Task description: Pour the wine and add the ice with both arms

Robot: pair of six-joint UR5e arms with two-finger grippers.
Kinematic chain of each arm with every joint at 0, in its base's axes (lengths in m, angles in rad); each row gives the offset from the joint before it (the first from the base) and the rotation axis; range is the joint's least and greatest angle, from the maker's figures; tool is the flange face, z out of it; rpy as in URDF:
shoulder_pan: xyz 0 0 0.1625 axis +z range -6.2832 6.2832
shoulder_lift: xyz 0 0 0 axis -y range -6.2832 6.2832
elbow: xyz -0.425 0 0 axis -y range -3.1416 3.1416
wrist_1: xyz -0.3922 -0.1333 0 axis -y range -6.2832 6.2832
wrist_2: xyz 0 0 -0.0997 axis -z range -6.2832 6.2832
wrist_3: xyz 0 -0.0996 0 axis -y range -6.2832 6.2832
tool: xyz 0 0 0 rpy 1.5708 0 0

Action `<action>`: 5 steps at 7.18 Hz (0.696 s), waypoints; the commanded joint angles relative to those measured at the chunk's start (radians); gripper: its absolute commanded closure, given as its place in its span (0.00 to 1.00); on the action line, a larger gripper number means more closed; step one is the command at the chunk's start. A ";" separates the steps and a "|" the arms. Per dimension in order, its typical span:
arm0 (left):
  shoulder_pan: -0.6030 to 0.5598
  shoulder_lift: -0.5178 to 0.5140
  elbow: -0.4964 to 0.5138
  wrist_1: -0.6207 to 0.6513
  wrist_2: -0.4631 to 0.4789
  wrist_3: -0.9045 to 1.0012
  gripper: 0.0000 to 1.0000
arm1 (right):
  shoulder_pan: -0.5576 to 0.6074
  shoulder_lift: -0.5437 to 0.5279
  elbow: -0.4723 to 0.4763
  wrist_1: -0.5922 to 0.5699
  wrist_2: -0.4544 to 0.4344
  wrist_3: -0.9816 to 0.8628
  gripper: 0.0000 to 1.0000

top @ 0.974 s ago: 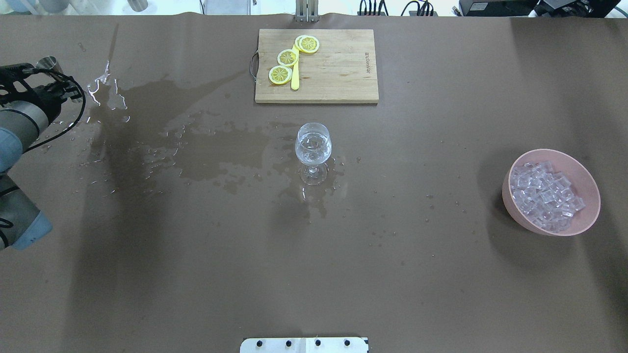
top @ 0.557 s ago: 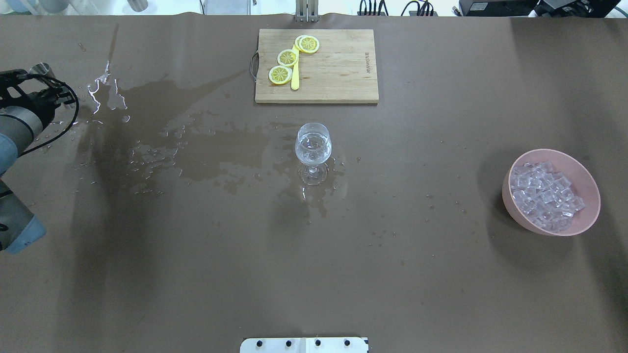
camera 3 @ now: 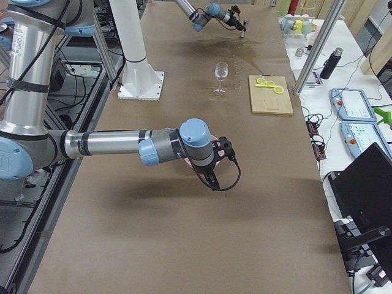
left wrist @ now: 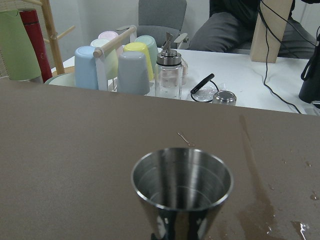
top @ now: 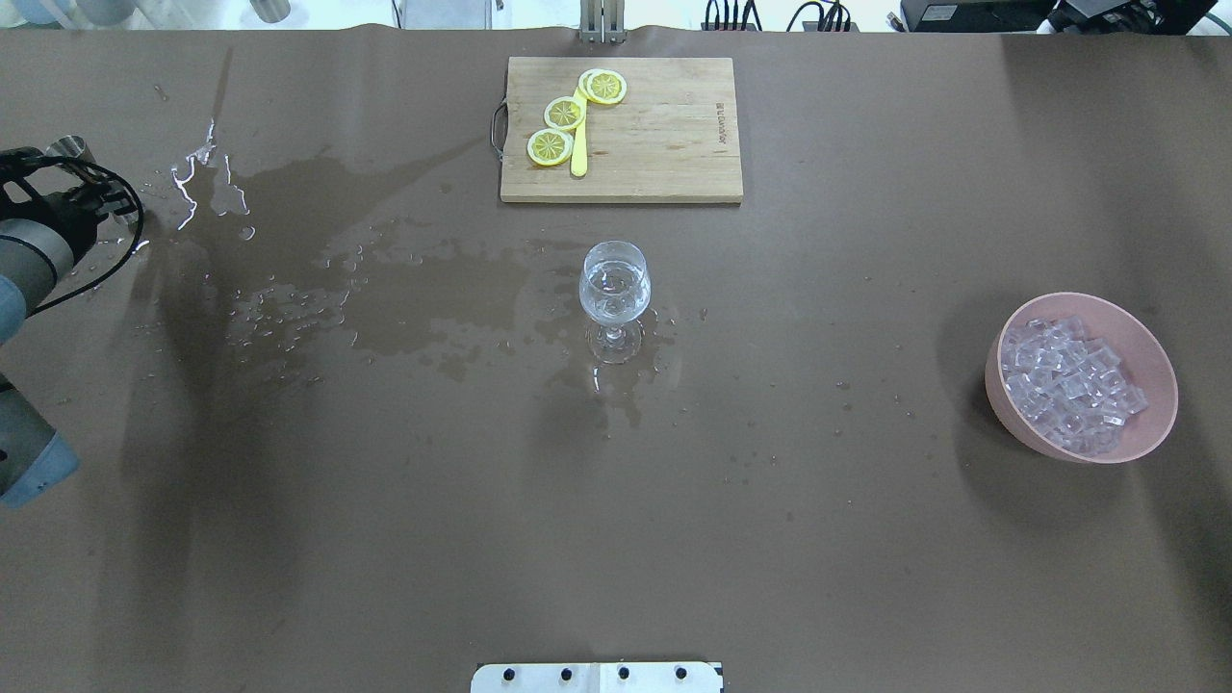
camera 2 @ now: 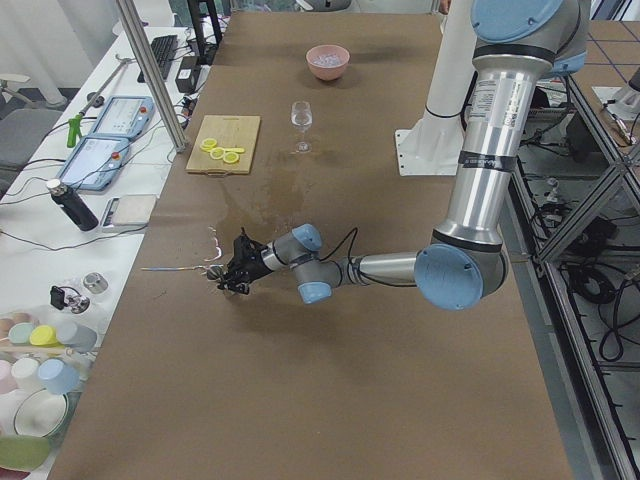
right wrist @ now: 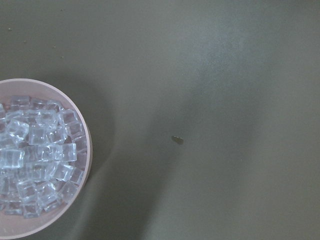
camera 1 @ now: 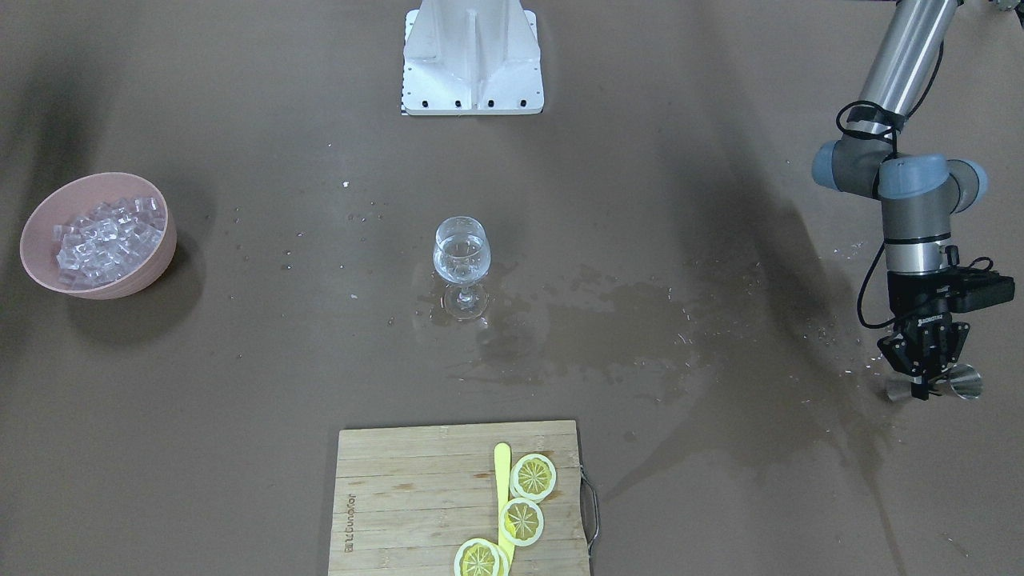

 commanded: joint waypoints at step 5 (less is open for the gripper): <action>0.000 0.012 -0.003 0.001 -0.001 0.008 0.02 | 0.000 0.001 0.006 0.000 0.000 0.002 0.00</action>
